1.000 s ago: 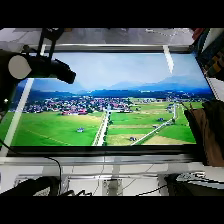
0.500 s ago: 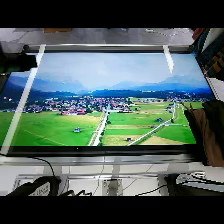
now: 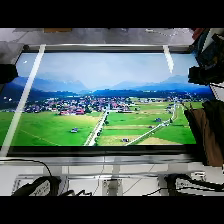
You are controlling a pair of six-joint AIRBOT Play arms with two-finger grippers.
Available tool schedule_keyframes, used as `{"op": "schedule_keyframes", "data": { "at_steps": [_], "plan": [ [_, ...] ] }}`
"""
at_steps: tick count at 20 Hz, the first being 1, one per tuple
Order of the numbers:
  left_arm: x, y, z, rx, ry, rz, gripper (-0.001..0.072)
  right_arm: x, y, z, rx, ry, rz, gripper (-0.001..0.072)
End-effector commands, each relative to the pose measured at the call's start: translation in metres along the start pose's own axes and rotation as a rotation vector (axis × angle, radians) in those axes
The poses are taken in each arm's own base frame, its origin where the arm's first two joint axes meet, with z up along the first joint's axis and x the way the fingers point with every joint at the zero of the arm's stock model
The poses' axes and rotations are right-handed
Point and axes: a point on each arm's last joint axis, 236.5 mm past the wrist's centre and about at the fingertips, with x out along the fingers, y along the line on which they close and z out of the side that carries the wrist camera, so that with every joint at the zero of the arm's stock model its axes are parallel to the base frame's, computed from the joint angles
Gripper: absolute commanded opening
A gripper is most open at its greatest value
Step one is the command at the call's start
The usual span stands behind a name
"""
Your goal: Fold the clothes and pants, and hang the long-sleeved shirts on hangers.
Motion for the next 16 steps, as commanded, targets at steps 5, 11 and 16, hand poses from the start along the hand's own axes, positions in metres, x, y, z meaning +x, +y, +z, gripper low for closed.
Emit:
{"op": "schedule_keyframes", "data": {
  "at_steps": [5,11,16],
  "plan": [
    [-0.0009,0.0013,-0.0054,0.0,0.021,0.001,0.0017,0.0018,0.0137,0.0019,-0.053,-0.006,0.003,0.0042],
    [-0.0009,0.0014,-0.0054,0.0,0.021,0.001,0.0017,0.0018,0.0137,0.0019,-0.053,-0.006,0.003,0.0042],
    [-0.0009,0.0015,-0.0054,0.0,0.021,0.001,0.0017,0.0018,0.0137,0.0019,-0.053,-0.006,0.003,0.0042]
  ]
}}
